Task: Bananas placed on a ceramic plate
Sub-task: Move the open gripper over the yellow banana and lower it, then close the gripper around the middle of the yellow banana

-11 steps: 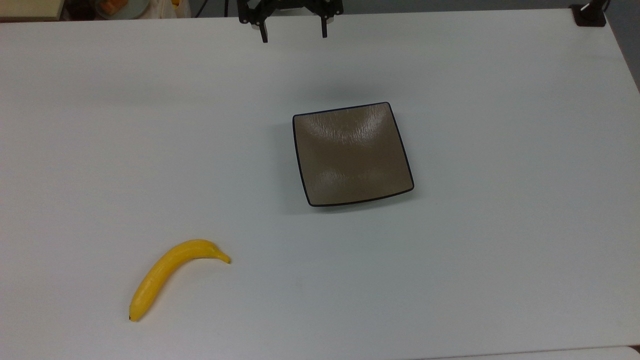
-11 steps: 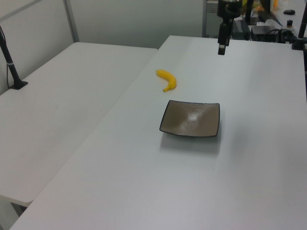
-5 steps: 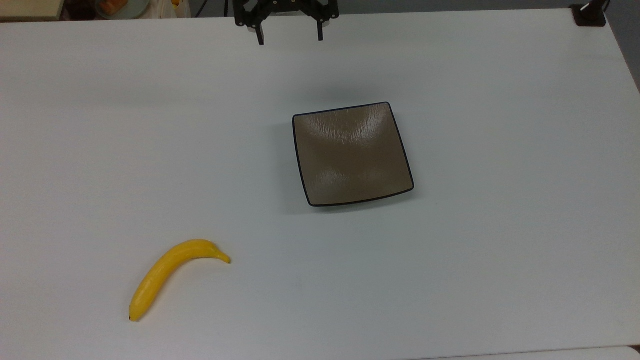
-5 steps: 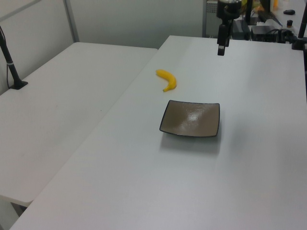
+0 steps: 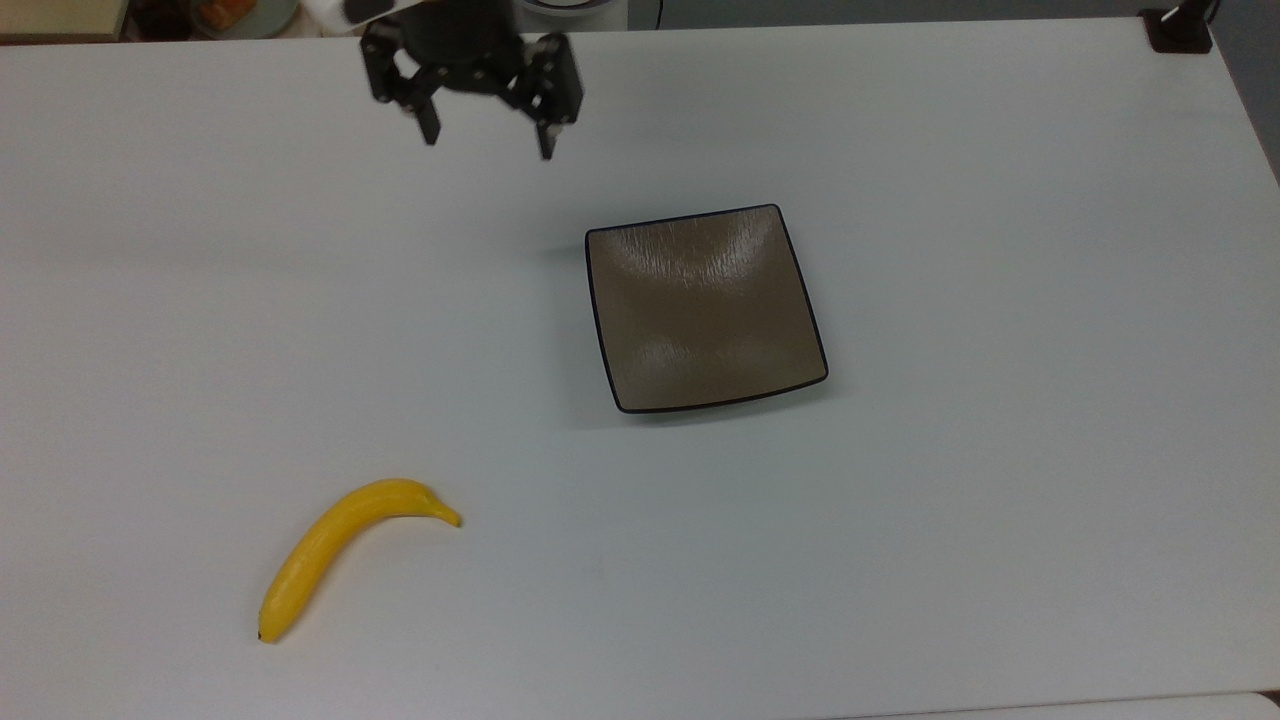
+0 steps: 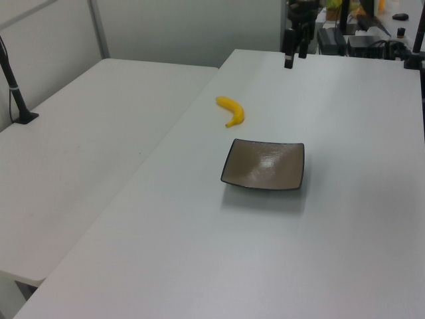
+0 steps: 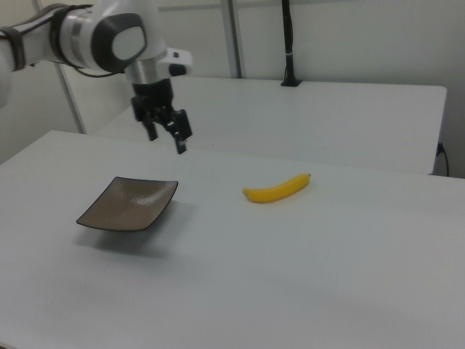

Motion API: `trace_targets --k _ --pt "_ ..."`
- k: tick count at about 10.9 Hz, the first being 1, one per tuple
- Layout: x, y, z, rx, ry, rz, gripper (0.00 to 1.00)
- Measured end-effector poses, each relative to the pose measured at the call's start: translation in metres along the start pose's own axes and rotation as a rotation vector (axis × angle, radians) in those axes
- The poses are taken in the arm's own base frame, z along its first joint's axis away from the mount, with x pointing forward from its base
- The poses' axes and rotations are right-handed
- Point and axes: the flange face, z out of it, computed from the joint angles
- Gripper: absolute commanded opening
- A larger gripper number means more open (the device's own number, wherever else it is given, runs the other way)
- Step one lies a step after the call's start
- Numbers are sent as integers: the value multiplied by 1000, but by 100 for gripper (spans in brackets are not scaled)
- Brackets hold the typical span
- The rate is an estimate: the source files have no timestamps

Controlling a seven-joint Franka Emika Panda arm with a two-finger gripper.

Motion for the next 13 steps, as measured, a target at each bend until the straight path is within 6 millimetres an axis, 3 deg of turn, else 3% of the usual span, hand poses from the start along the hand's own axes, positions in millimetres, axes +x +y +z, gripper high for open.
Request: trace_targets --k 4,8,10,13 --pt "72 54 24 -9 63 261 100" --pt "133 87 96 -10 200 464 100" --pt "154 100 124 2 297 515 100" --pt "170 102 165 22 393 529 100"
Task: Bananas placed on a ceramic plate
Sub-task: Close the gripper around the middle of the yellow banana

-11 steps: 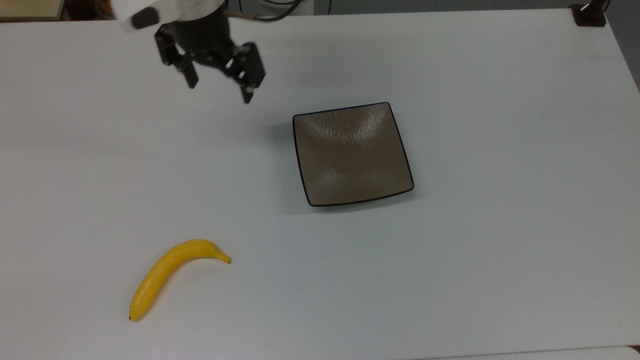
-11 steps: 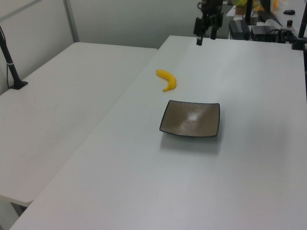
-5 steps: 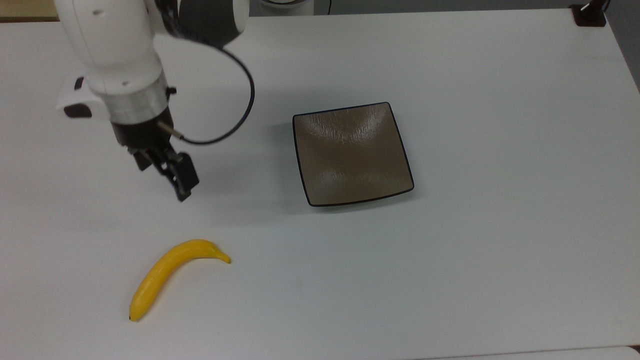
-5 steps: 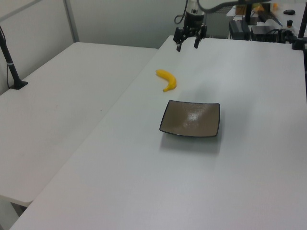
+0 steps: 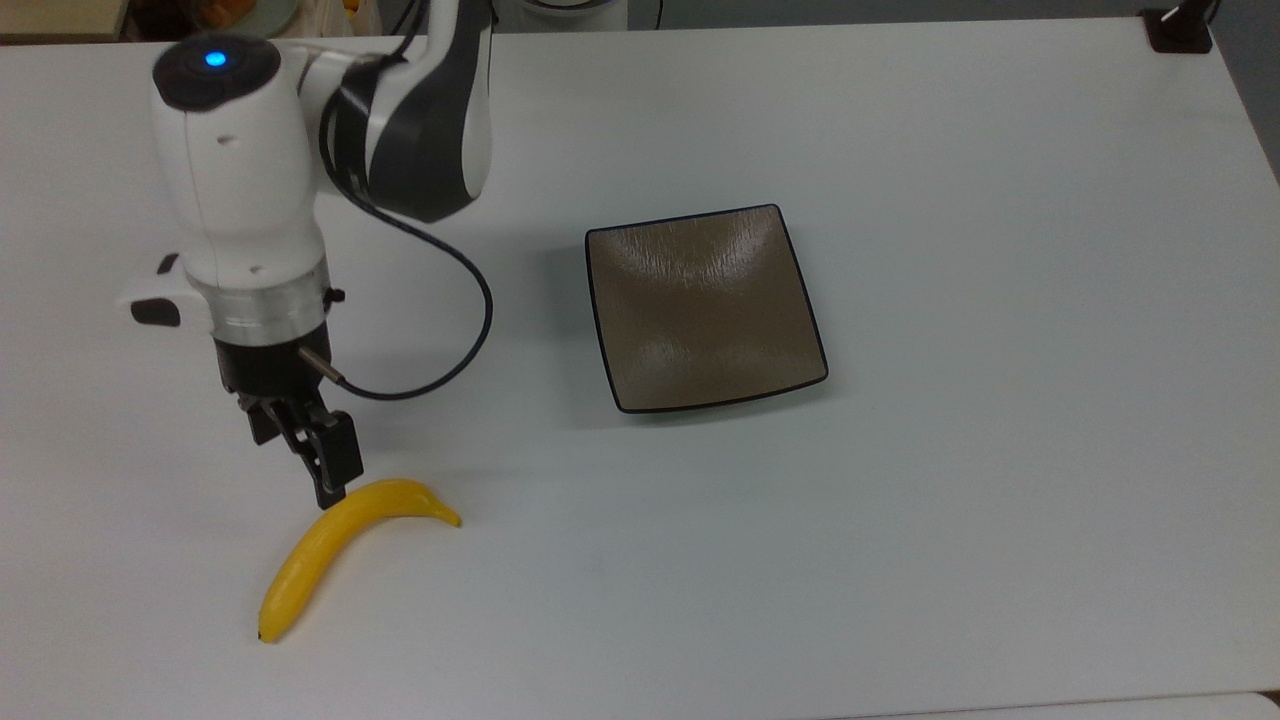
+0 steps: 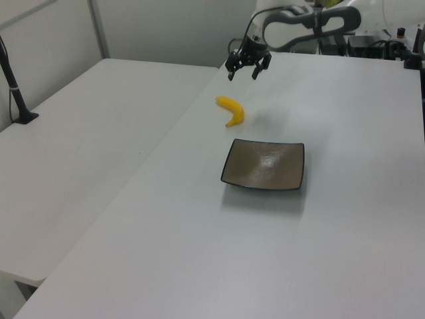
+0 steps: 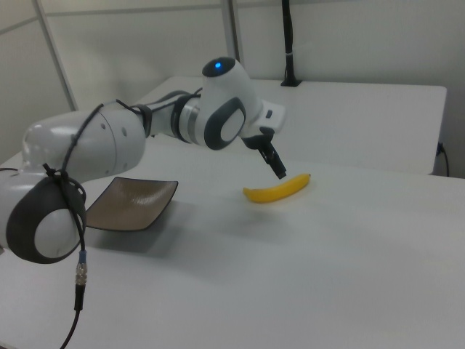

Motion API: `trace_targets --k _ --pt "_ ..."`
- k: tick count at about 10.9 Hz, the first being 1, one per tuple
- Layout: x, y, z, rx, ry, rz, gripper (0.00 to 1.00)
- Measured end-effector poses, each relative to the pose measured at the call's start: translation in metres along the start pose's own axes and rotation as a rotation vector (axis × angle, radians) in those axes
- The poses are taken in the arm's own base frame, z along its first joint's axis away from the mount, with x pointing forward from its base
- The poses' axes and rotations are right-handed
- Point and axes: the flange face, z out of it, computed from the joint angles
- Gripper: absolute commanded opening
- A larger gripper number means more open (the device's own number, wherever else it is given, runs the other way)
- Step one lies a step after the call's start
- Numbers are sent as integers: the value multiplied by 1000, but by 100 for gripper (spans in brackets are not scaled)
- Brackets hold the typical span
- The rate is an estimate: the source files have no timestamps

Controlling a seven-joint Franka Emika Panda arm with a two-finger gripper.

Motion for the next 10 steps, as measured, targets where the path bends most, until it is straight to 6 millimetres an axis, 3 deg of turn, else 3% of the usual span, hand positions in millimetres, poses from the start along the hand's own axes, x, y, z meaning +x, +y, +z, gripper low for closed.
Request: trace_targets --k 3,7,10 --pt "-8 11 48 -14 20 -2 100" --pt "-8 14 61 -1 60 -8 100" --pt "-21 8 80 -7 43 -37 100"
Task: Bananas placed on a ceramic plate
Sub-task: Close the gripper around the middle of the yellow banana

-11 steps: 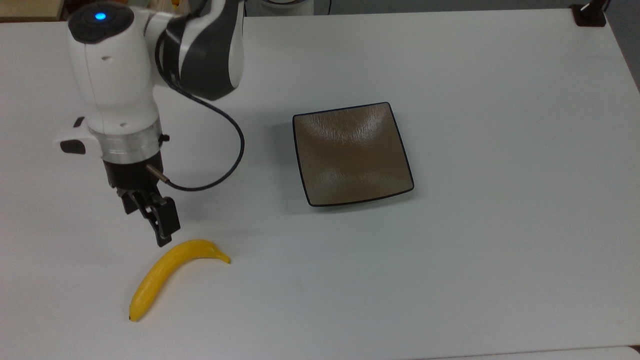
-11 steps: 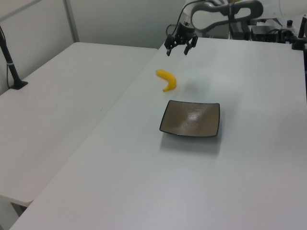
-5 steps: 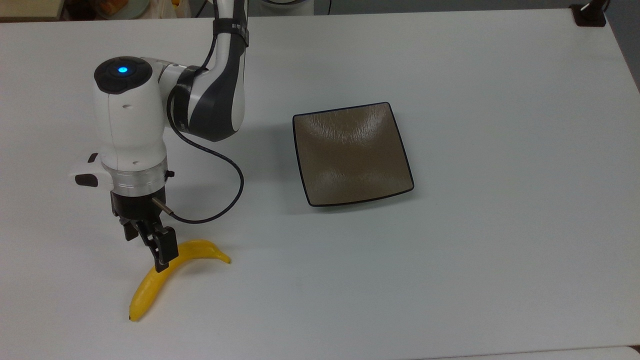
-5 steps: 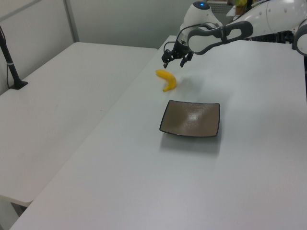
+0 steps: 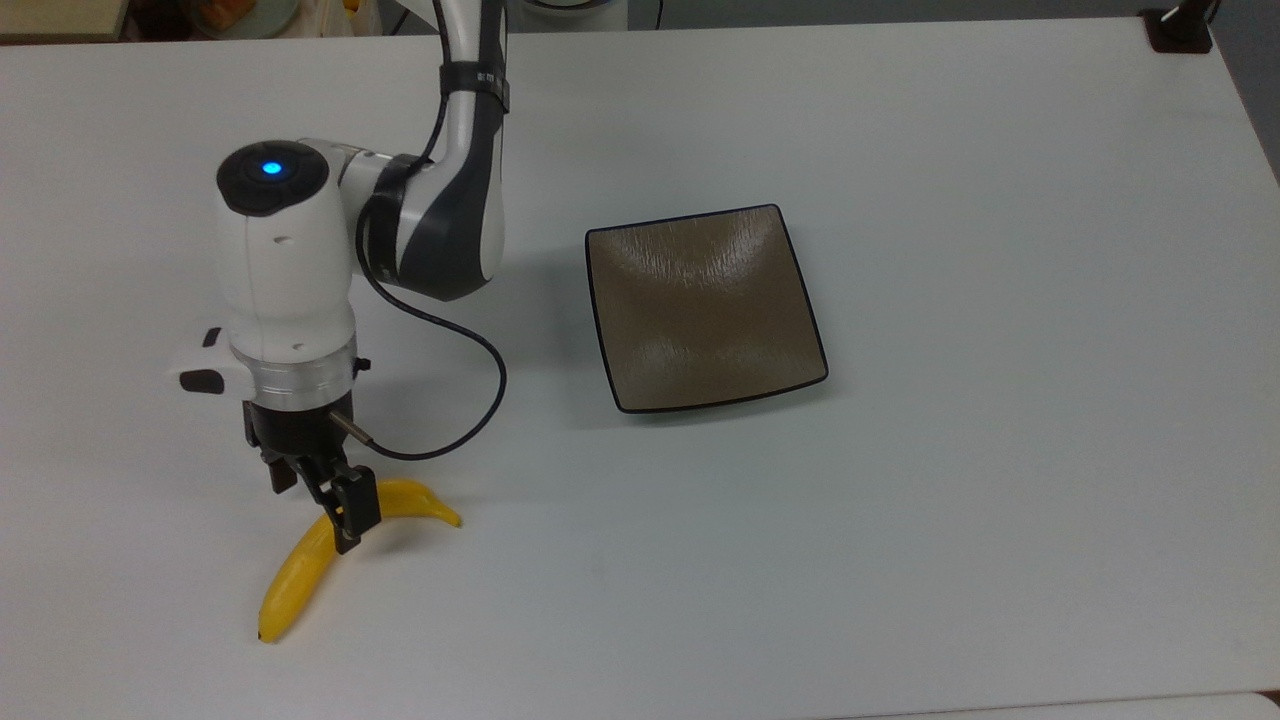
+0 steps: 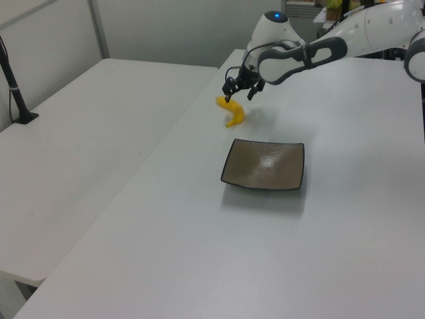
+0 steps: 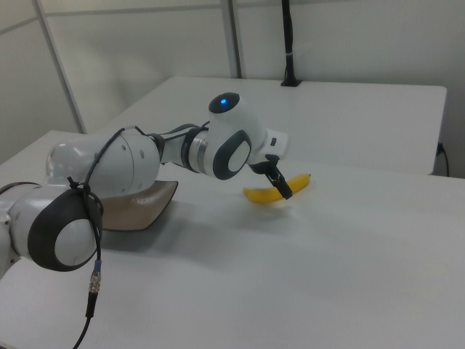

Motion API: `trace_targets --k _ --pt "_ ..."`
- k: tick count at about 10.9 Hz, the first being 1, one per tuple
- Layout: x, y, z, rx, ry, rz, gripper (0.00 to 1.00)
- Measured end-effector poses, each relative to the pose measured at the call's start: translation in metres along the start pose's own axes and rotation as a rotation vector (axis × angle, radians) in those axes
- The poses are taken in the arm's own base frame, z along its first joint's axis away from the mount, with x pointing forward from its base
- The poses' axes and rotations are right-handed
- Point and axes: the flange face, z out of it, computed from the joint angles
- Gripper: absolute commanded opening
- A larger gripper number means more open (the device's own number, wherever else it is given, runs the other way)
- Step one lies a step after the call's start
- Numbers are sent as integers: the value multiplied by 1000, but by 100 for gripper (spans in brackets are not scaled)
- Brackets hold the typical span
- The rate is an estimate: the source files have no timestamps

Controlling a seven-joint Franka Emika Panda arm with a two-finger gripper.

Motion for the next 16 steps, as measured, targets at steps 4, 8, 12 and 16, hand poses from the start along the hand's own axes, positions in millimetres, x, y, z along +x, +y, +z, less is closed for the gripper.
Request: trace_targets --k 4,8,12,16 --pt "-9 -10 12 32 45 -22 99" --pt "-11 -13 13 18 52 -53 77" --pt "-13 -13 16 14 49 -86 60" --pt "-15 -13 19 11 45 -100 15"
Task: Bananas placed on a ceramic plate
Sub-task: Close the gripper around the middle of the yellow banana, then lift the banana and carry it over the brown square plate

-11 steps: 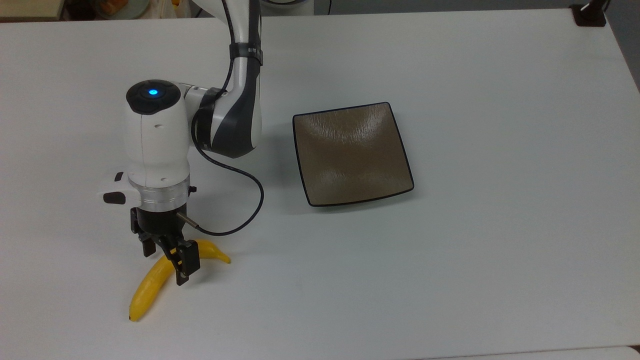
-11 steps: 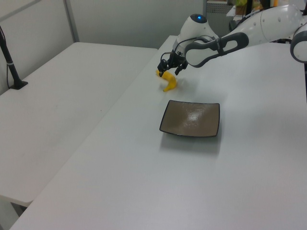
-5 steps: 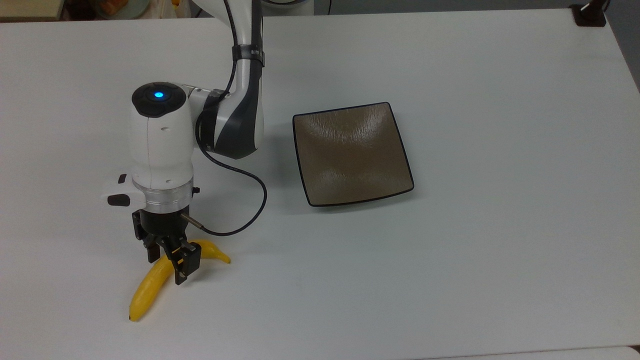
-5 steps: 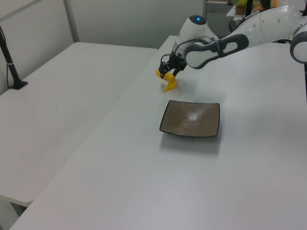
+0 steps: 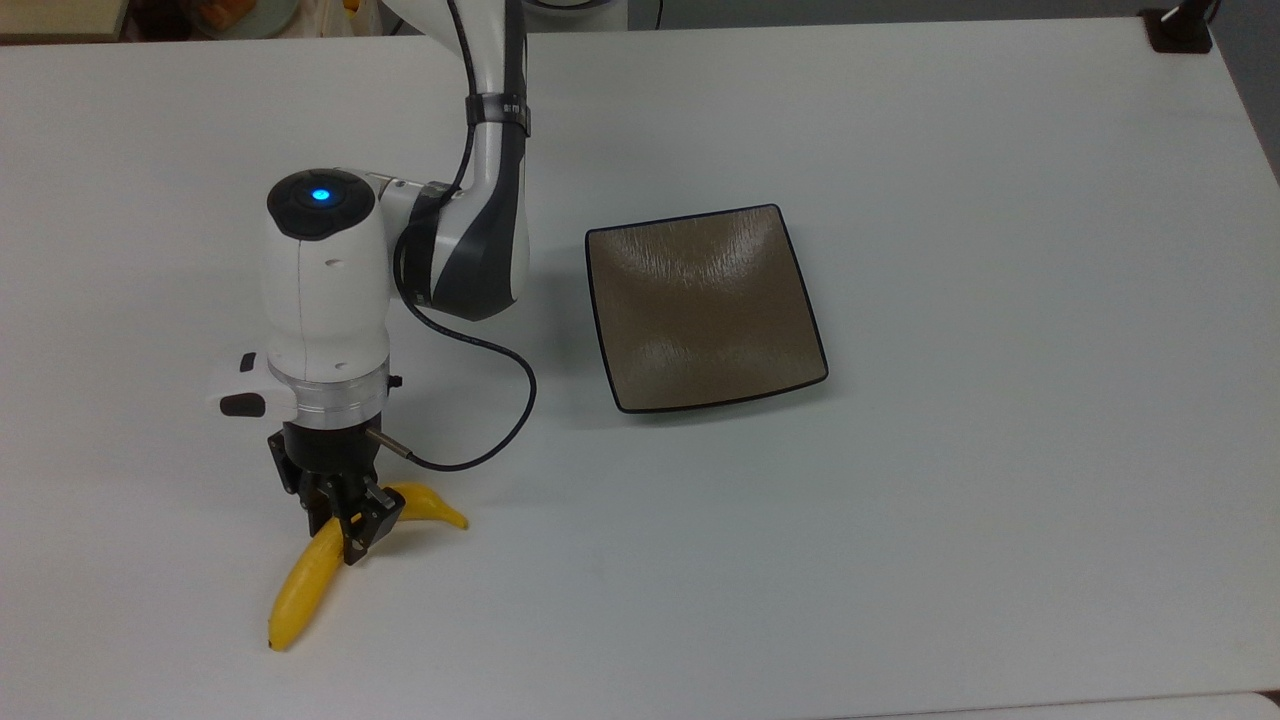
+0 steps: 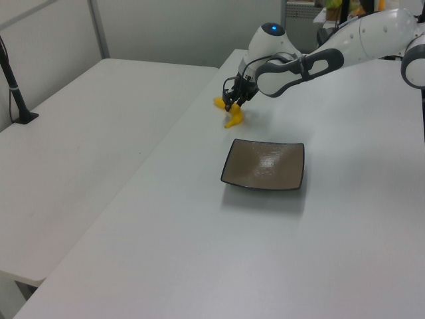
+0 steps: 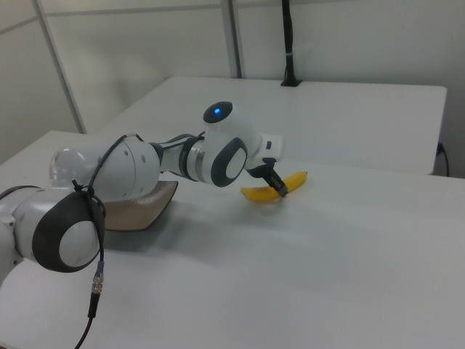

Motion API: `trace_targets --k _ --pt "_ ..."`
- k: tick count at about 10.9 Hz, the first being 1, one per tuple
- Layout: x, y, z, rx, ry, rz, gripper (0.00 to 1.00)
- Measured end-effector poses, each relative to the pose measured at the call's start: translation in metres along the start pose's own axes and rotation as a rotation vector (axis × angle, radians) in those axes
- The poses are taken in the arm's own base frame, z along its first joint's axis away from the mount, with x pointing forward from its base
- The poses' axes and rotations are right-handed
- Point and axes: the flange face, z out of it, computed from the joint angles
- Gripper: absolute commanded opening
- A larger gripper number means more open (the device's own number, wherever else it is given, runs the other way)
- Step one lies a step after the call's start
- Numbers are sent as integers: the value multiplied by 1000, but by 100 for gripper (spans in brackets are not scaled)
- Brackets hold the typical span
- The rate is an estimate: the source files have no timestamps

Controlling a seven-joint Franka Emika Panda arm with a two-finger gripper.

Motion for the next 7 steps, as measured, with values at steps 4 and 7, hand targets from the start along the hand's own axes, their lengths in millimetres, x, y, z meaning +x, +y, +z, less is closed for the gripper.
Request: trace_targets --k 4,7 --pt "0 0 0 0 0 -10 1" --pt "3 -2 -6 5 8 -22 1"
